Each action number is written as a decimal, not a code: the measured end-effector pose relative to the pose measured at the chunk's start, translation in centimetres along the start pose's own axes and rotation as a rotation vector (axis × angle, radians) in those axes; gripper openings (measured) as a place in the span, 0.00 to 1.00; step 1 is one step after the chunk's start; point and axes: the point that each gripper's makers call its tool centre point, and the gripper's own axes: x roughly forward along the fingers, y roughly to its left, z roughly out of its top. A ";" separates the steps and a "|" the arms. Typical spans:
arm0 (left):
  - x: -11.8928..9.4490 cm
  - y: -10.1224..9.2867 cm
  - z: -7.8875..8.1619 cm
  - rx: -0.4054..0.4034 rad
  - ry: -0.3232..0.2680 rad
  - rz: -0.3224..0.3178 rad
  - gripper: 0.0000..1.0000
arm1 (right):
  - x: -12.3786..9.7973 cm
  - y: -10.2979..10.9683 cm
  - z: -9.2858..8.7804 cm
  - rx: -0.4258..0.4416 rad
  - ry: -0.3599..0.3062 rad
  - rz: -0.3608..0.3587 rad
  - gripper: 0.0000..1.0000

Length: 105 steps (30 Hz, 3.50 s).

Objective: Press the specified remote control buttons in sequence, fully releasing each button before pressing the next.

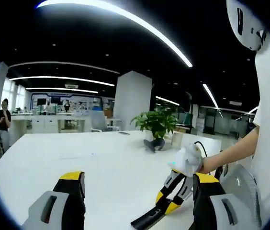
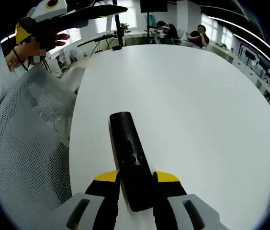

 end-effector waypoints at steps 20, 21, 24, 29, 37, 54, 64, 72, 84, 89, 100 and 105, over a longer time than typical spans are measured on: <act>0.6 -1.6 -0.2 -0.014 0.034 0.007 0.96 | -0.2 -6.1 0.5 -0.017 0.030 -0.052 0.27; 0.6 -1.6 -0.2 -0.016 0.033 0.006 0.96 | -0.2 -6.5 0.5 -0.020 0.029 -0.055 0.27; 1.0 -1.8 0.2 -0.025 0.026 0.004 0.96 | -0.1 -7.3 0.8 -0.013 0.025 -0.063 0.27; 1.3 -1.8 0.3 -0.022 0.033 0.004 0.96 | 0.0 -8.7 1.0 -0.010 0.016 -0.077 0.26; 1.4 -1.6 0.4 -0.036 0.036 0.012 0.95 | 0.2 -10.7 1.6 0.018 0.003 -0.115 0.25; 1.7 -0.9 0.1 -0.043 0.057 0.025 0.95 | 0.3 -15.1 2.6 0.093 -0.033 -0.179 0.34; 1.9 -1.1 0.1 -0.045 0.060 0.020 0.94 | -0.5 -13.6 2.6 0.053 -0.051 -0.221 0.40; 1.2 -1.4 -0.3 -0.057 0.058 0.039 0.94 | -3.1 -11.7 2.8 0.157 -0.191 -0.294 0.47; -0.5 -2.3 -0.7 -0.037 0.064 0.073 0.94 | -7.6 -7.2 2.8 0.230 -0.307 -0.376 0.68; -1.3 -2.5 0.0 -0.018 0.056 0.086 0.94 | -9.2 -5.6 3.1 0.280 -0.384 -0.405 0.76; -2.9 -3.0 0.9 0.000 0.029 0.120 0.94 | -13.3 -1.8 1.5 0.417 -0.522 -0.477 0.86; -3.7 -3.4 0.8 -0.011 0.013 0.141 0.94 | -15.0 -1.5 -0.8 0.524 -0.553 -0.547 0.88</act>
